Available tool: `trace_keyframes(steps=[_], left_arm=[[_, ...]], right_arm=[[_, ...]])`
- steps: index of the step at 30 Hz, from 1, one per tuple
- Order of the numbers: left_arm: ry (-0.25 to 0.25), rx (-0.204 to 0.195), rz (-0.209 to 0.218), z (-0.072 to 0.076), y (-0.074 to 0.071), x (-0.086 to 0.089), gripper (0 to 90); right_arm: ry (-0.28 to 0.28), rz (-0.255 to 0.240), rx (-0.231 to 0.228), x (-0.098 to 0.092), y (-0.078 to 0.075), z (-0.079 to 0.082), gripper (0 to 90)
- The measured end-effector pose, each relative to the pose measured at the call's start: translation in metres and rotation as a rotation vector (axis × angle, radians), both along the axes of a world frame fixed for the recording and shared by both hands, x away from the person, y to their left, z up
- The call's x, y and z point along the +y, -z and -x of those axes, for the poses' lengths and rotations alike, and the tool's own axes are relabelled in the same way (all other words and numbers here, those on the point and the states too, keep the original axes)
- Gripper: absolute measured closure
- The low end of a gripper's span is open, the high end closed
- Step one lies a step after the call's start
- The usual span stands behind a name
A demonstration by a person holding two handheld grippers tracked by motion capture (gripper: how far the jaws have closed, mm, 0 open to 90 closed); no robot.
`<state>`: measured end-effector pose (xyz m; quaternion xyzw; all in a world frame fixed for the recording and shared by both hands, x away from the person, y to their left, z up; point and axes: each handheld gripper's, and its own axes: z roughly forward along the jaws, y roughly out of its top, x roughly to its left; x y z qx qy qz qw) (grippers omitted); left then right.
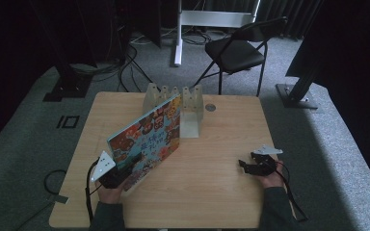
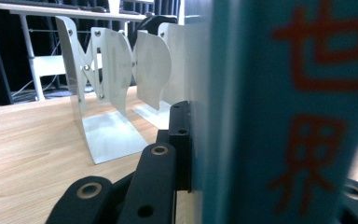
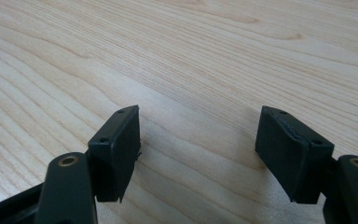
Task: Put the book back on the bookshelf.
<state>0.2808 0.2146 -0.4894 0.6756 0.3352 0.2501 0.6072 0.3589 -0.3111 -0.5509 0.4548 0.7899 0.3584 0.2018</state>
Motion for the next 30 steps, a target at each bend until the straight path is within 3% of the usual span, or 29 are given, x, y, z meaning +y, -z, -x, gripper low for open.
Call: trace_keyframes(steps=[7, 23, 30], left_arm=[[-0.015, -0.012, -0.023, 0.0043, -0.0034, 0.0015, 81.2], [-0.087, -0.005, 0.010, 0.0069, -0.0057, 0.0098, 81.2], [-0.120, -0.015, 0.004, 0.0084, -0.0081, 0.0063, 81.2]], right_arm=[[-0.001, 0.001, 0.000, -0.0001, 0.0000, -0.0001, 30.4], [-0.001, 0.000, 0.000, -0.0001, 0.0000, -0.0001, 30.4], [-0.001, 0.000, 0.000, -0.0001, 0.0000, -0.0001, 30.4]])
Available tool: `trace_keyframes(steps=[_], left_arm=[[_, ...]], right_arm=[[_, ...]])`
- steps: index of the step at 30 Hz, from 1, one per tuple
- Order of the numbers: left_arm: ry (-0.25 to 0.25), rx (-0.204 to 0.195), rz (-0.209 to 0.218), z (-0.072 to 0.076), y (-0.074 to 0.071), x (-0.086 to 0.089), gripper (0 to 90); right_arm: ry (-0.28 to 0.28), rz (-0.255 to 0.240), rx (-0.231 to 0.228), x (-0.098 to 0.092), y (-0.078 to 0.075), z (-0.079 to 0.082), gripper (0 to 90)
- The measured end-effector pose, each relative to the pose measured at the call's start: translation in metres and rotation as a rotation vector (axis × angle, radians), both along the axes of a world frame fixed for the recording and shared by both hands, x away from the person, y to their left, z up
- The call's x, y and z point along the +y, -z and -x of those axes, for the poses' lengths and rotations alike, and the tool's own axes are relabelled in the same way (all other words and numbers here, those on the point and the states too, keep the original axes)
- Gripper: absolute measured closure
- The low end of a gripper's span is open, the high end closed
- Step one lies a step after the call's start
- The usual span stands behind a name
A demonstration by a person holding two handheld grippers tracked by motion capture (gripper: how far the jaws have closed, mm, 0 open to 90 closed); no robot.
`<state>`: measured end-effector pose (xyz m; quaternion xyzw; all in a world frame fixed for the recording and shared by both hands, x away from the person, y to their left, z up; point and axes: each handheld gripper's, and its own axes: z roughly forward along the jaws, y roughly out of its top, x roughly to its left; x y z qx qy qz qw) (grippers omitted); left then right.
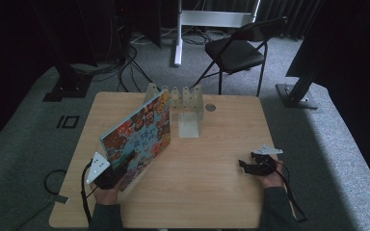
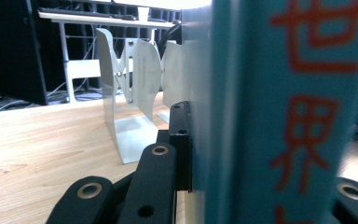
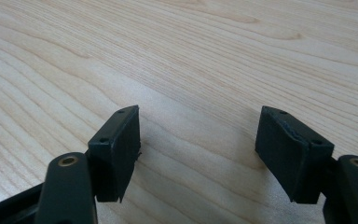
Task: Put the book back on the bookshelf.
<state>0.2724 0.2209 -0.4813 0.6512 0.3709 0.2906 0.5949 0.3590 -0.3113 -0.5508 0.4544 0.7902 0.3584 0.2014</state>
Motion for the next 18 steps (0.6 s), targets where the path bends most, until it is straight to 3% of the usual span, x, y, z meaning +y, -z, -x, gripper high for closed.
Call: trace_keyframes(steps=[18], left_arm=[[-0.063, -0.006, -0.033, -0.0005, -0.0049, -0.0090, 81.1]], right_arm=[[-0.001, 0.001, -0.001, -0.0001, 0.0000, 0.0000, 30.4]])
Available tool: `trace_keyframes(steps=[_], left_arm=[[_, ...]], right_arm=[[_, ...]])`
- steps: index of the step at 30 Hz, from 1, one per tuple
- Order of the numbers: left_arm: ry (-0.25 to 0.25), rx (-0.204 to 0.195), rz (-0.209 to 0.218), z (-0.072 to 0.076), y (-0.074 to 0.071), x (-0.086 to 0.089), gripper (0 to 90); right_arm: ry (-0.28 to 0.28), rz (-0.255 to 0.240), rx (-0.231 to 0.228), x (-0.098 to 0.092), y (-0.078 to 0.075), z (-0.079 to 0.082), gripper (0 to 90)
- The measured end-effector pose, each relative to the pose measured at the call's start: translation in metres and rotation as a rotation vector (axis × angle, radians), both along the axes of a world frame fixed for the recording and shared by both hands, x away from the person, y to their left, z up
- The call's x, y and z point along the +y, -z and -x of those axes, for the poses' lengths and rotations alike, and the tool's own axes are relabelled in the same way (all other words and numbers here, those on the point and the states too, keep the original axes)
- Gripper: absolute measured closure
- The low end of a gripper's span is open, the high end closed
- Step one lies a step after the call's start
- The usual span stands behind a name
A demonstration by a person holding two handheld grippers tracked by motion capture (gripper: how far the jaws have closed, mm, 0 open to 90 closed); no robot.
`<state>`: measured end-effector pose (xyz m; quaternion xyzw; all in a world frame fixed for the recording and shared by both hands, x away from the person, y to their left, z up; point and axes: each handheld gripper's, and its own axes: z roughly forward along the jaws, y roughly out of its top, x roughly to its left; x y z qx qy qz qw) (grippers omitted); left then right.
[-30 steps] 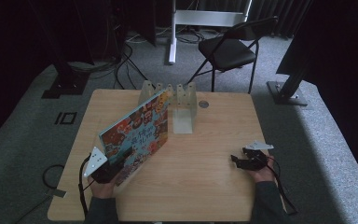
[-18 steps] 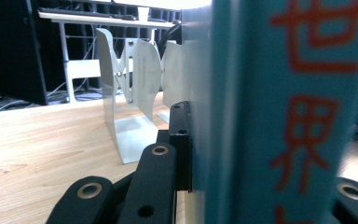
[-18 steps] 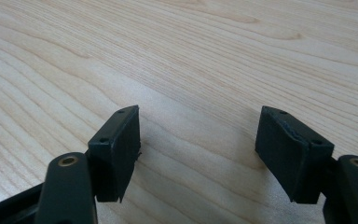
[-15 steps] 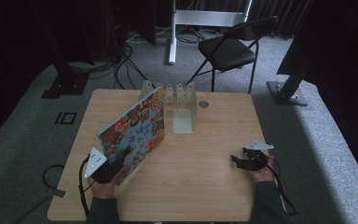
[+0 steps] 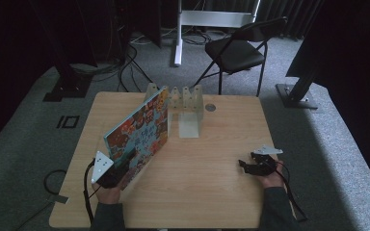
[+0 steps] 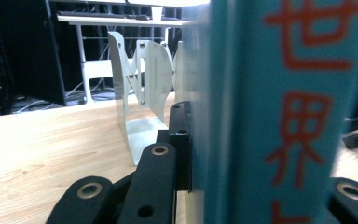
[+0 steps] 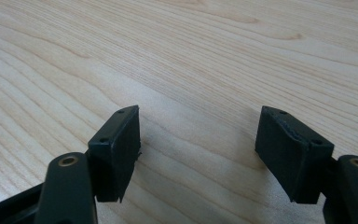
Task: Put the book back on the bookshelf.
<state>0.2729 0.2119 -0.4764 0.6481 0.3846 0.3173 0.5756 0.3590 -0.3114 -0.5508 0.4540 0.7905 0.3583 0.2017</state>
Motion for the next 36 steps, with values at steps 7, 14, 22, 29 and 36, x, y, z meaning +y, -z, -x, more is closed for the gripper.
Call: trace_keyframes(steps=[7, 14, 22, 29, 36], left_arm=[[-0.024, -0.004, 0.003, -0.001, -0.001, -0.002, 81.1], [-0.048, -0.012, 0.011, -0.002, -0.002, -0.003, 81.1], [-0.064, -0.014, 0.006, -0.004, -0.003, -0.005, 81.0], [-0.107, -0.011, -0.004, -0.006, -0.003, -0.013, 81.1], [-0.117, -0.011, -0.010, -0.010, -0.004, -0.017, 81.0]], right_arm=[[0.000, 0.000, 0.000, 0.000, 0.000, 0.000, 30.4], [0.000, -0.001, 0.001, 0.000, 0.000, 0.000, 30.5], [0.001, -0.001, 0.001, 0.000, 0.000, 0.000, 30.5], [0.001, -0.001, 0.001, 0.000, 0.000, 0.000, 30.5], [0.001, -0.001, 0.001, 0.000, 0.000, 0.000, 30.5]])
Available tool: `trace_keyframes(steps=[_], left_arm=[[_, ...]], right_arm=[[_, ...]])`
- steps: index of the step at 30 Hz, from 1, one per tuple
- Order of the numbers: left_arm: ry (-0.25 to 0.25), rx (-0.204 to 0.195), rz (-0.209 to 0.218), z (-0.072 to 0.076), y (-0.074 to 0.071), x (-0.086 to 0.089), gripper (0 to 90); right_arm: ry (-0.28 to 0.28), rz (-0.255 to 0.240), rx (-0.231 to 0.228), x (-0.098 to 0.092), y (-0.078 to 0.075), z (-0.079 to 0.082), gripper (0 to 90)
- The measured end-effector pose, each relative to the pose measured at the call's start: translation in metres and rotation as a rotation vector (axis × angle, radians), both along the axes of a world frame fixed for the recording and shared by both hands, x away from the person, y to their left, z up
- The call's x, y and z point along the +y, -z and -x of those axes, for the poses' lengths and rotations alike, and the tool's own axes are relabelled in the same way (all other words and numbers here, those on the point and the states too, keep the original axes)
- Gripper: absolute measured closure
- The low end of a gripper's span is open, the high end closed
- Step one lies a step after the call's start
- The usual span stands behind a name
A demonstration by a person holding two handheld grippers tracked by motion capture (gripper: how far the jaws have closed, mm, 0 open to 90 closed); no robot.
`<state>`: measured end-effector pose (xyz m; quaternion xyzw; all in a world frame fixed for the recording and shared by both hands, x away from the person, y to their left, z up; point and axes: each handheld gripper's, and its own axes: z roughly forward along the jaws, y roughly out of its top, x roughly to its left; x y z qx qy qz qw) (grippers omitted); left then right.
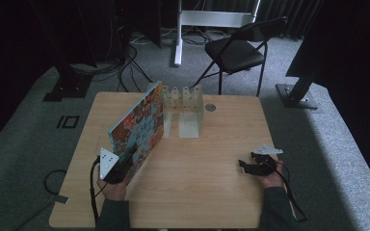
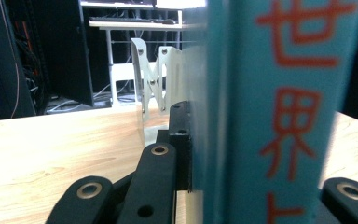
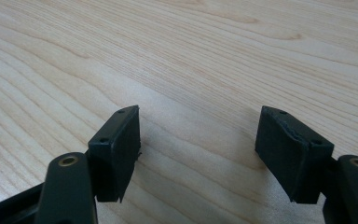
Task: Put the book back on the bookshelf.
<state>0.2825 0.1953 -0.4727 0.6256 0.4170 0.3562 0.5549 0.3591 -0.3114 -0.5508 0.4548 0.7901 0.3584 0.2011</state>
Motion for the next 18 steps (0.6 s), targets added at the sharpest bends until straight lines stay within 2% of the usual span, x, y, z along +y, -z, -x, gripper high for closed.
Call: trace_keyframes(steps=[14, 18], left_arm=[[-0.016, -0.001, 0.004, -0.008, -0.001, -0.005, 81.0], [-0.019, -0.001, -0.011, -0.011, -0.002, -0.008, 81.0]], right_arm=[[0.000, 0.000, 0.000, 0.000, 0.000, 0.000, 30.5], [0.000, 0.000, 0.000, 0.000, 0.000, 0.000, 30.5]])
